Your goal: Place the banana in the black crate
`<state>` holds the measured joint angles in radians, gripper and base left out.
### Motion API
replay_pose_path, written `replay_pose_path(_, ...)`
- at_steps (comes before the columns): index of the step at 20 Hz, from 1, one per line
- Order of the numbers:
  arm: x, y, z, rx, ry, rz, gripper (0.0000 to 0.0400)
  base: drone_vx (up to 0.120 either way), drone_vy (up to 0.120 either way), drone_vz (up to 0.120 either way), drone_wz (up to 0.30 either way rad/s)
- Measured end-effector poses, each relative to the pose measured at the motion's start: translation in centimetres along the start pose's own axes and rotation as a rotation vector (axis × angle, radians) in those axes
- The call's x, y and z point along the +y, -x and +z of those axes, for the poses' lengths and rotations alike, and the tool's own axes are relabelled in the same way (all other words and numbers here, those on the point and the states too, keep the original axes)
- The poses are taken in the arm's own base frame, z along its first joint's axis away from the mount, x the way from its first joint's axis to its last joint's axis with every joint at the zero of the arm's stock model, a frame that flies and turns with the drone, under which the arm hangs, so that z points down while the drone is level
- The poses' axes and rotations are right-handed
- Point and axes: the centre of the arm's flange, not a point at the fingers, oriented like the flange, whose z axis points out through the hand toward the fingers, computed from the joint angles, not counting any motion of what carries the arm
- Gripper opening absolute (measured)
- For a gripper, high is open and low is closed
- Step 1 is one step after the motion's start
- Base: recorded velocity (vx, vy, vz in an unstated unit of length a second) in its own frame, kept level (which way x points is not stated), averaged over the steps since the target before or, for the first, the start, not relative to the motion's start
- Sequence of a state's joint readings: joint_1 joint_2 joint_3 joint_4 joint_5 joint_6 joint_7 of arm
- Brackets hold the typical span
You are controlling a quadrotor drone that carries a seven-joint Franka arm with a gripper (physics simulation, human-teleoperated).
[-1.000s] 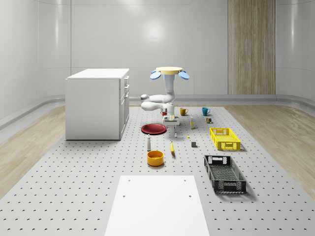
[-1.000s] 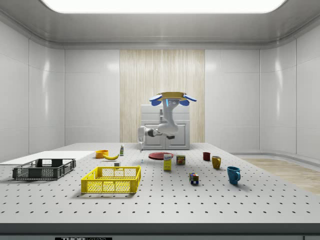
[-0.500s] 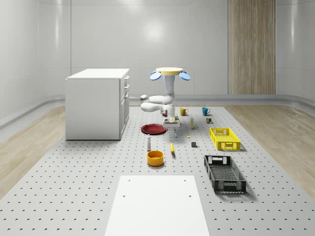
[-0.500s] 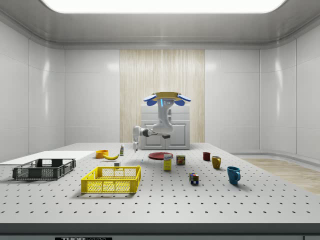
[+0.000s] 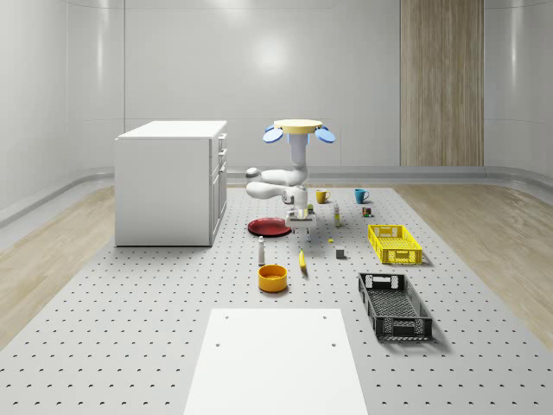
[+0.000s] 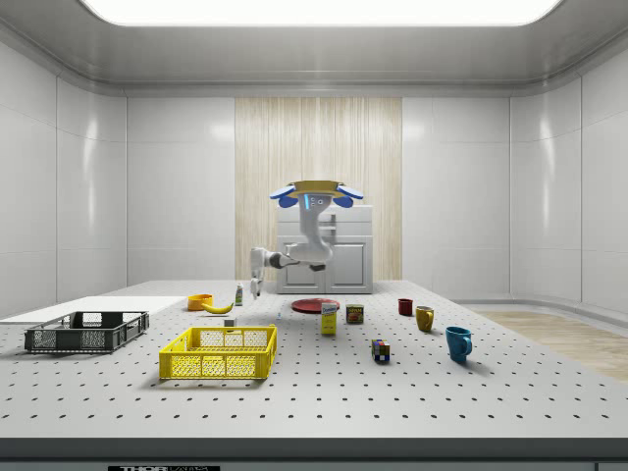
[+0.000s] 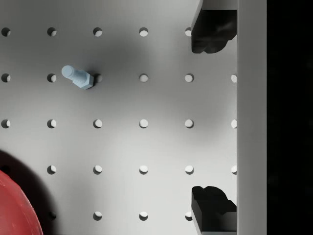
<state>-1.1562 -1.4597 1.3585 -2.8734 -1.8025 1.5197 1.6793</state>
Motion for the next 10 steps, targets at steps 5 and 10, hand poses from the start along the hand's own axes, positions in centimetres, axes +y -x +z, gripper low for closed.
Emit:
replay_pose_path(5, 0.00, 0.00, 0.00, 0.000, 0.000, 0.000, 0.0400, 0.120, 0.000, 0.000, 0.000)
replay_pose_path(10, 0.00, 0.00, 0.00, 0.000, 0.000, 0.000, 0.0400, 0.120, 0.000, 0.000, 0.000)
